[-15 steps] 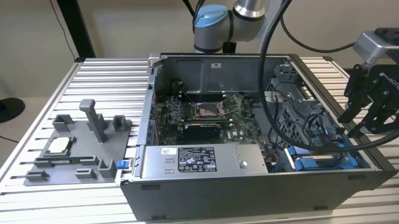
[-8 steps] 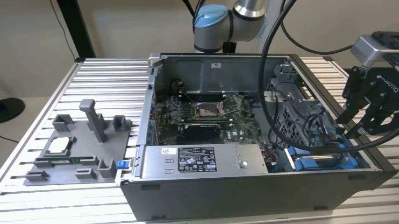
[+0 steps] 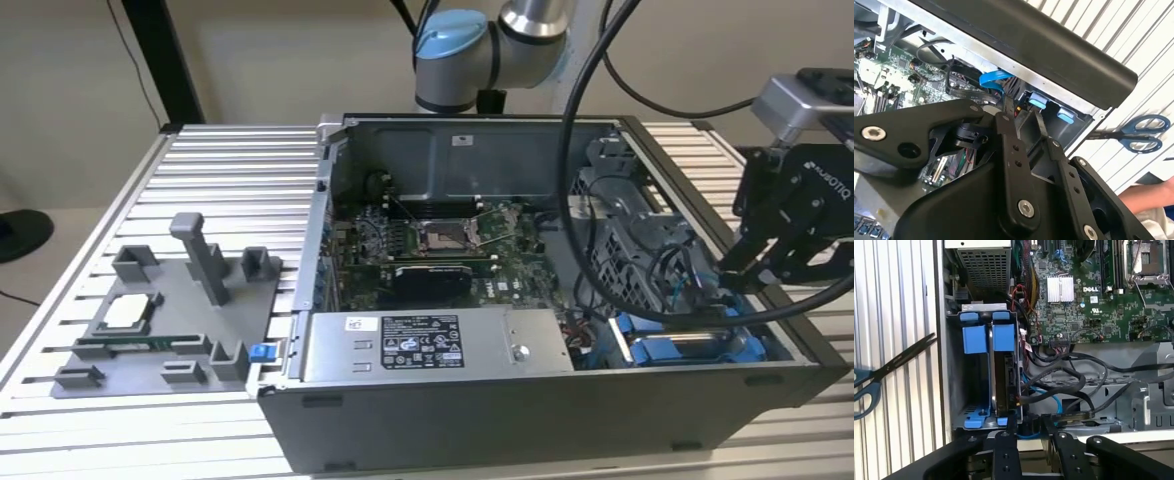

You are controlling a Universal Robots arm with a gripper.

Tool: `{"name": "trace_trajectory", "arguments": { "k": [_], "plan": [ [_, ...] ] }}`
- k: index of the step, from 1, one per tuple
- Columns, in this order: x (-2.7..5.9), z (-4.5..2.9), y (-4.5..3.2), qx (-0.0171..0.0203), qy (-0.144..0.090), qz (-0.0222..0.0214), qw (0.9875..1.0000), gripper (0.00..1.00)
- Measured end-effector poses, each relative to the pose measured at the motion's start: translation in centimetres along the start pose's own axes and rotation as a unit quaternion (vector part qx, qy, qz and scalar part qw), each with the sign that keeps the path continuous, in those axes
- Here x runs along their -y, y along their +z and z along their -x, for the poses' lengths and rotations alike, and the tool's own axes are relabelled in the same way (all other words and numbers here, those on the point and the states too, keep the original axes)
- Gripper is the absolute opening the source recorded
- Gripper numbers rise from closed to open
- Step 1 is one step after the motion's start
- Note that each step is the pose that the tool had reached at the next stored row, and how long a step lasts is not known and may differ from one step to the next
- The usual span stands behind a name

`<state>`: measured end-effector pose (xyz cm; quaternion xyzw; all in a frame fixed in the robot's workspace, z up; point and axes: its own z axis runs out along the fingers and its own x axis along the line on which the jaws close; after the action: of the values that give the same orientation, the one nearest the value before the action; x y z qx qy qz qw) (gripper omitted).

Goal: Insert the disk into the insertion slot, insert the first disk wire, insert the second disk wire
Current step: 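Insert the second disk wire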

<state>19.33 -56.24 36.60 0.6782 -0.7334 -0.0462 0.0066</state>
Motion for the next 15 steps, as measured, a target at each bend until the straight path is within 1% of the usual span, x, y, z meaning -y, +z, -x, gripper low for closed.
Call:
{"name": "trace_trajectory", "arguments": {
  "k": [6, 10, 11, 15],
  "plan": [
    [0.21, 0.09, 0.29, -0.0001, 0.000, 0.0010, 1.0000, 1.00],
    [0.21, 0.10, 0.31, 0.0000, 0.002, 0.0017, 1.0000, 1.00],
    [0.21, 0.10, 0.31, 0.0000, 0.002, 0.0017, 1.0000, 0.00],
    [0.19, 0.11, 0.29, 0.0000, 0.002, 0.0016, 1.0000, 0.00]
  ]
}}
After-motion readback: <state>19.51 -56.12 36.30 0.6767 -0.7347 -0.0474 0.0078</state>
